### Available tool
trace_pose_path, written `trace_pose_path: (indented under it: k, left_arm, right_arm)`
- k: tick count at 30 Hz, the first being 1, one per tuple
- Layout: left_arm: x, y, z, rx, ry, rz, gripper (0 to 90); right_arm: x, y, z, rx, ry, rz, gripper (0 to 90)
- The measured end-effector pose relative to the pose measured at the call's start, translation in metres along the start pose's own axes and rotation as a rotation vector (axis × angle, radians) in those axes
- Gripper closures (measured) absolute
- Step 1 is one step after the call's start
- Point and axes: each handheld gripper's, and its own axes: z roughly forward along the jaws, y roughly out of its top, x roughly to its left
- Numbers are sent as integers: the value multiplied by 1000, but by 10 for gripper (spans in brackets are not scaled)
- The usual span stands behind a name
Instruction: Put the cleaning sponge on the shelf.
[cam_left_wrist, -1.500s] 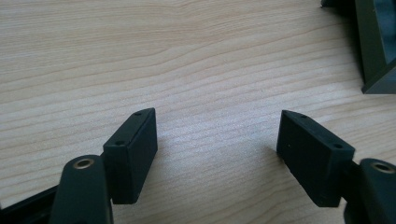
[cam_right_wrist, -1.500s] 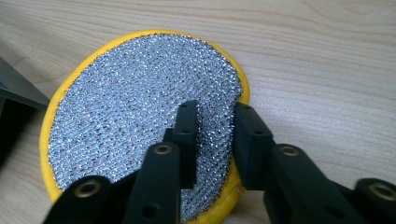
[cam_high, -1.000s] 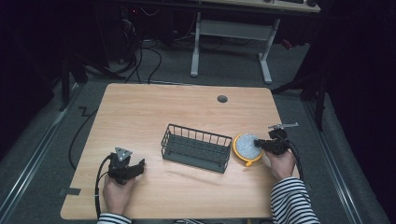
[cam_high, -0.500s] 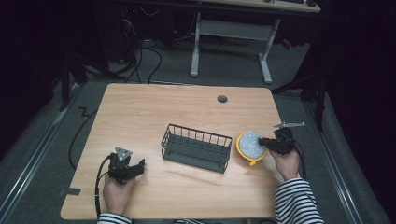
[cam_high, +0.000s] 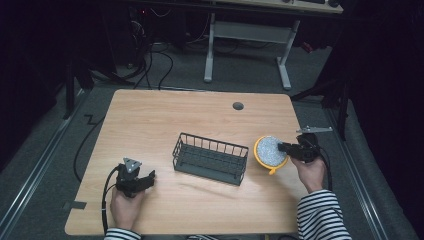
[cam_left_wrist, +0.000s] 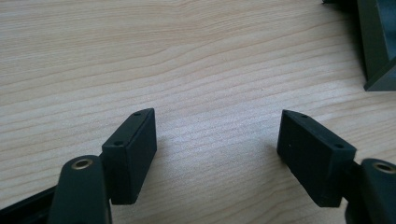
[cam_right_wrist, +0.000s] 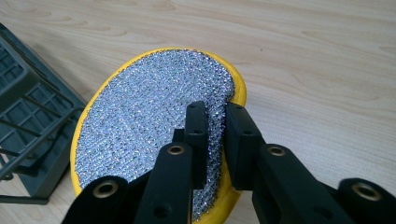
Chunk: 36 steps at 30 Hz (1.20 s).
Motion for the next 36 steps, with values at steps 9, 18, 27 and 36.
trace_pose_path:
  k: [9, 18, 27, 36]
  left_arm:
    - [0, 0, 0, -1, -1, 1, 291]
    - [0, 0, 0, -1, -1, 2, 291]
    - [0, 0, 0, 0, -1, 3, 291]
    - [0, 0, 0, -1, -2, 2, 290]
  right_arm:
    - [9, 17, -17, -37, 7, -34, 809]
    - [19, 34, -33, -78, 30, -56, 809]
    - [40, 55, -42, -109, 70, -104, 808]
    - [73, 76, -29, -108, 100, -178, 806]
